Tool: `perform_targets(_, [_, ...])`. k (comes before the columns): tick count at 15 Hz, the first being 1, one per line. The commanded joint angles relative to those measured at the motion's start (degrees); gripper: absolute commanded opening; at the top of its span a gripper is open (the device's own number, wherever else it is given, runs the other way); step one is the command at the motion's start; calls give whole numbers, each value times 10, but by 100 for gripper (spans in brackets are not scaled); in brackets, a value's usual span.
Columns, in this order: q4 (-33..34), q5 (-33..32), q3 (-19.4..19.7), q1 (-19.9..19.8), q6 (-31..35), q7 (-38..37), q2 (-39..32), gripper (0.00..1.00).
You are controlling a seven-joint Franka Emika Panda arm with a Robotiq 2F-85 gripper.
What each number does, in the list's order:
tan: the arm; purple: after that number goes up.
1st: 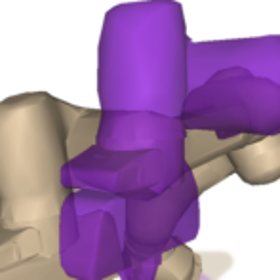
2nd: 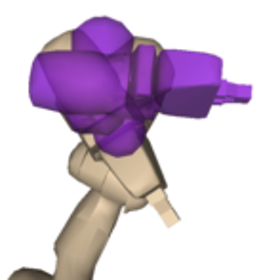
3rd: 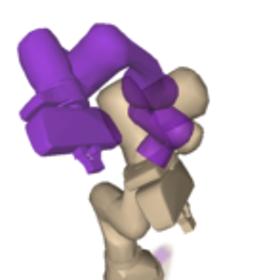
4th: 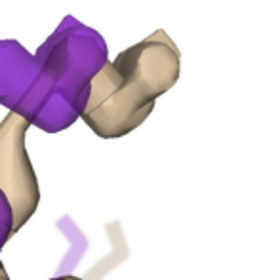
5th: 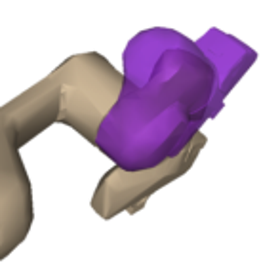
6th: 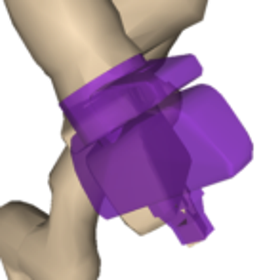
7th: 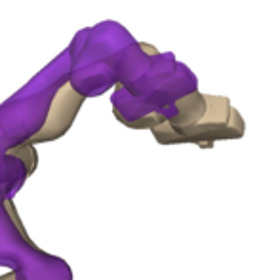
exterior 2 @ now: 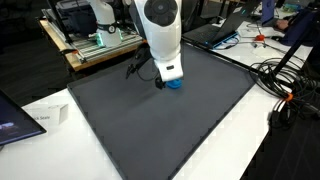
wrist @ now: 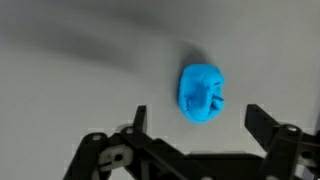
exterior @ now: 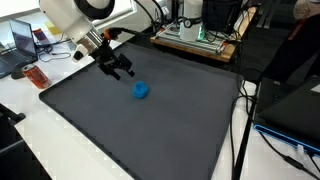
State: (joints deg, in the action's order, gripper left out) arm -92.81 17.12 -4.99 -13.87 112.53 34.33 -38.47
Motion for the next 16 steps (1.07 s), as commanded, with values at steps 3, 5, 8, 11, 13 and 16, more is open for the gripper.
perform_targets(3, [-2,51,-20,-40,3,99,-12,100])
perform_targets(5, [-9,71,-21,-49,11,126,-13,100])
perform_targets(8, [-18,101,-21,-62,19,168,-14,100])
perform_targets(11, [-28,130,-21,-75,23,210,-14,100])
perform_targets(13, [-42,149,-20,-81,33,237,-11,100])
perform_targets(16, [-67,177,-18,-86,57,277,-4,100])
